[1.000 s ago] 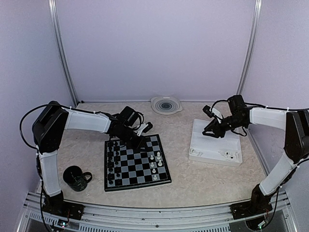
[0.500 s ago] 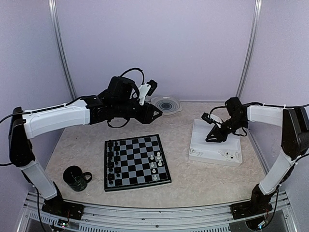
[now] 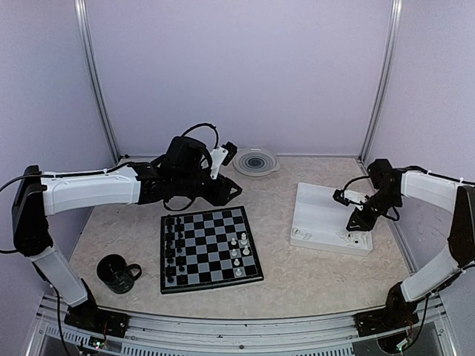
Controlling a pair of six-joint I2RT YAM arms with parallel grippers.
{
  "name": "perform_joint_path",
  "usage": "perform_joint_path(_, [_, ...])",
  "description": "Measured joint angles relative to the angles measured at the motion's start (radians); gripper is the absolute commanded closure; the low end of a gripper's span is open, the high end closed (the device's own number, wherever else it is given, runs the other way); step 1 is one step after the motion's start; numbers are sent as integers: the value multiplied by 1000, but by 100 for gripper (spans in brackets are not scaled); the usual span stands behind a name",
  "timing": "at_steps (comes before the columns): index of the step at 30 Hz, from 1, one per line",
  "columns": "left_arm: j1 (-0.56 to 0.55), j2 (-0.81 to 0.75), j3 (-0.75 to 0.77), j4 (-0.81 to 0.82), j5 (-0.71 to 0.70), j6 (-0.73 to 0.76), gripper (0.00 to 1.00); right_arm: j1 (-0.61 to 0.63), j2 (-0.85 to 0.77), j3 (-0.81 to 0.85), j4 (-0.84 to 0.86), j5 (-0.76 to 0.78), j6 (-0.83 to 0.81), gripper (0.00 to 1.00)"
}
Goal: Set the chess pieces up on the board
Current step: Pick up the chess pile from the storage box.
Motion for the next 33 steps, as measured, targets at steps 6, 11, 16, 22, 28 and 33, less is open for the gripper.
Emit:
perform_joint_path(6, [0,0,0,0,1,0,50,-1,-6,-34,2,28,-4,81])
perform_joint_path(11, [0,0,0,0,1,0,50,-1,33,-35,22,32,-4,81])
perform_joint_path(16, [-1,0,0,0,2,0,50,-1,67,-35,50,45,-6,81])
perform_joint_path(22, [-1,0,0,0,5,0,50,-1,109,-53,84,48,-8,81])
perform_joint_path(28, [-1,0,0,0,8,0,49,-1,145,-85,104,48,-9,77])
perform_joint_path(33, [-1,0,0,0,9,0,49,-1,155,-92,127,42,-9,80])
